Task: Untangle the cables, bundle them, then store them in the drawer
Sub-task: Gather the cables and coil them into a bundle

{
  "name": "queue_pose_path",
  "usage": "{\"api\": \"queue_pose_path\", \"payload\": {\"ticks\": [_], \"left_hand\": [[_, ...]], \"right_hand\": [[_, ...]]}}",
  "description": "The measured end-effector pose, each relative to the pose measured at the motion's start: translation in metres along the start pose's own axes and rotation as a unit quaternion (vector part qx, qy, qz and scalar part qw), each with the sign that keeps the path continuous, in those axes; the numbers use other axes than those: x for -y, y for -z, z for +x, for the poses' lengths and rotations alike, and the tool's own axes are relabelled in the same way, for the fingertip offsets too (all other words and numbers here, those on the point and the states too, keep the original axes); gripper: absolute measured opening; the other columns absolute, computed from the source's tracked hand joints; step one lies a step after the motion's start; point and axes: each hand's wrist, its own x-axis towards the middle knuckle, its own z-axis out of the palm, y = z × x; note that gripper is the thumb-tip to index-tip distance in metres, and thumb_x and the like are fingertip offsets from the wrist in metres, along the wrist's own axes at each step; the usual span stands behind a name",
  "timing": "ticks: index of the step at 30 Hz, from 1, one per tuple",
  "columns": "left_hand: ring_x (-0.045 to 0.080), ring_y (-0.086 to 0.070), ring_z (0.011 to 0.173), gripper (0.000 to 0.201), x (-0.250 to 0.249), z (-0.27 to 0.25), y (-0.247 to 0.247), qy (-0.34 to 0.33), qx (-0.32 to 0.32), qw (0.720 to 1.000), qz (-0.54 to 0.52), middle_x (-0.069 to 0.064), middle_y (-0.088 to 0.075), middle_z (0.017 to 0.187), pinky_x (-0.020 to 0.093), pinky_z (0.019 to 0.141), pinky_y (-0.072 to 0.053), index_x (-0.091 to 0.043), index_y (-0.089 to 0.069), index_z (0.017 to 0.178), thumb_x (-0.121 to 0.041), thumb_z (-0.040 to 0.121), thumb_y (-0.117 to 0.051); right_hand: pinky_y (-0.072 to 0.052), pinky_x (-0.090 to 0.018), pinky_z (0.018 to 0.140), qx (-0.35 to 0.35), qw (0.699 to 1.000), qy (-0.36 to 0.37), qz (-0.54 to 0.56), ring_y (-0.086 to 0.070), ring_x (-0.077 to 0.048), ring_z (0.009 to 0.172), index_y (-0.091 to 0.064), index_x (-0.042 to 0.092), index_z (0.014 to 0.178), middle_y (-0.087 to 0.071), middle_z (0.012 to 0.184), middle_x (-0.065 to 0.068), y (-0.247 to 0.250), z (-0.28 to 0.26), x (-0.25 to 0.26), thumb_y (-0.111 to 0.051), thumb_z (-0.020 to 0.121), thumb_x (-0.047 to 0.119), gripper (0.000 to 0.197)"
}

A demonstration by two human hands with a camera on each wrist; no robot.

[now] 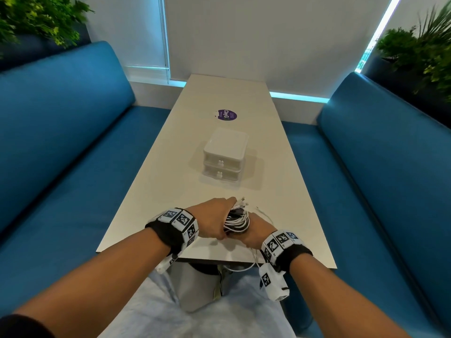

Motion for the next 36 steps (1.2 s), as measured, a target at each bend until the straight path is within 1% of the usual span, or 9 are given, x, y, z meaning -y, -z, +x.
{"api": "queue_pose_path", "payload": {"ticks": [4,6,9,15,19,23,27,30,36], "left_hand": [[0.023,-0.061,0.089,0.043,-0.003,0.001,0.0,0.005,-0.001,1.0,0.024,0.005,-0.062,0.102,0.038,0.079,-0.052,-0.016,-0.053,0.108,-0.017,0.073,-0.077],[0.025,-0.062,0.088,0.036,-0.003,0.002,0.001,0.012,0.005,0.998,0.061,0.006,-0.065,0.1,0.037,0.077,-0.052,-0.015,-0.056,0.107,-0.018,0.076,-0.074],[0.025,-0.06,0.08,0.026,0.001,0.0,0.001,0.035,-0.004,0.991,0.132,0.009,-0.063,0.098,0.035,0.069,-0.05,-0.015,-0.057,0.103,-0.017,0.079,-0.068],[0.024,-0.054,0.07,0.01,0.002,-0.003,-0.009,0.048,-0.053,0.975,0.21,0.003,-0.055,0.086,0.033,0.061,-0.04,-0.02,-0.056,0.085,-0.024,0.081,-0.063],[0.026,-0.055,0.092,0.013,0.005,0.0,-0.01,-0.003,-0.093,0.966,0.242,0.003,-0.052,0.109,0.035,0.07,-0.037,-0.018,-0.062,0.099,-0.022,0.086,-0.06],[0.026,-0.039,0.115,0.026,0.009,0.0,-0.01,-0.034,-0.102,0.951,0.29,-0.003,-0.044,0.136,0.036,0.095,-0.033,-0.016,-0.069,0.106,-0.022,0.081,-0.06],[0.026,-0.043,0.112,0.026,0.008,-0.001,-0.01,-0.005,-0.065,0.96,0.271,0.002,-0.052,0.126,0.037,0.098,-0.035,-0.014,-0.067,0.102,-0.018,0.079,-0.058],[0.024,-0.054,0.084,0.015,0.004,-0.002,-0.008,0.044,-0.018,0.985,0.165,0.009,-0.063,0.104,0.035,0.081,-0.047,-0.015,-0.06,0.099,-0.015,0.084,-0.057],[0.024,-0.055,0.076,0.021,0.004,-0.003,-0.015,0.056,-0.01,0.993,0.106,0.011,-0.061,0.098,0.033,0.066,-0.044,-0.012,-0.055,0.109,-0.016,0.088,-0.06]], "right_hand": [[-0.046,-0.04,0.103,0.008,1.0,0.014,0.009,-0.06,-0.019,0.11,-0.062,0.033,0.124,-0.066,0.124,0.001,-0.001,0.002,0.0,-0.075,0.077,0.053,0.052],[-0.045,-0.039,0.105,0.017,1.0,0.007,0.001,-0.059,-0.019,0.113,-0.06,0.032,0.128,-0.065,0.127,0.0,0.001,0.001,0.0,-0.075,0.082,0.045,0.05],[-0.048,-0.037,0.098,0.032,0.999,0.03,-0.002,-0.062,-0.015,0.104,-0.062,0.031,0.124,-0.069,0.116,0.003,0.007,-0.003,-0.001,-0.071,0.085,0.033,0.04],[-0.053,-0.043,0.085,0.01,0.999,0.043,-0.021,-0.065,-0.017,0.089,-0.065,0.029,0.107,-0.071,0.098,0.002,0.007,-0.007,0.003,-0.062,0.085,0.047,0.029],[-0.054,-0.046,0.079,0.001,0.999,0.051,-0.009,-0.065,-0.016,0.082,-0.066,0.029,0.101,-0.071,0.088,0.004,0.003,-0.002,-0.004,-0.056,0.078,0.062,0.041],[-0.054,-0.043,0.08,0.001,0.998,0.057,-0.008,-0.064,-0.016,0.082,-0.066,0.028,0.099,-0.071,0.089,0.004,0.003,-0.001,0.0,-0.057,0.076,0.057,0.038],[-0.055,-0.041,0.079,-0.003,0.999,0.051,-0.016,-0.065,-0.014,0.081,-0.064,0.031,0.1,-0.07,0.088,0.008,0.0,0.005,-0.003,-0.056,0.077,0.06,0.038],[-0.055,-0.033,0.071,-0.001,0.999,0.041,-0.019,-0.067,-0.009,0.068,-0.062,0.029,0.093,-0.066,0.075,0.009,0.002,0.003,-0.003,-0.058,0.088,0.041,0.014],[-0.061,-0.038,0.064,-0.006,0.999,0.03,0.044,-0.071,-0.02,0.058,-0.059,0.024,0.107,-0.073,0.076,-0.004,0.004,0.0,-0.006,-0.058,0.09,0.029,0.017]]}}
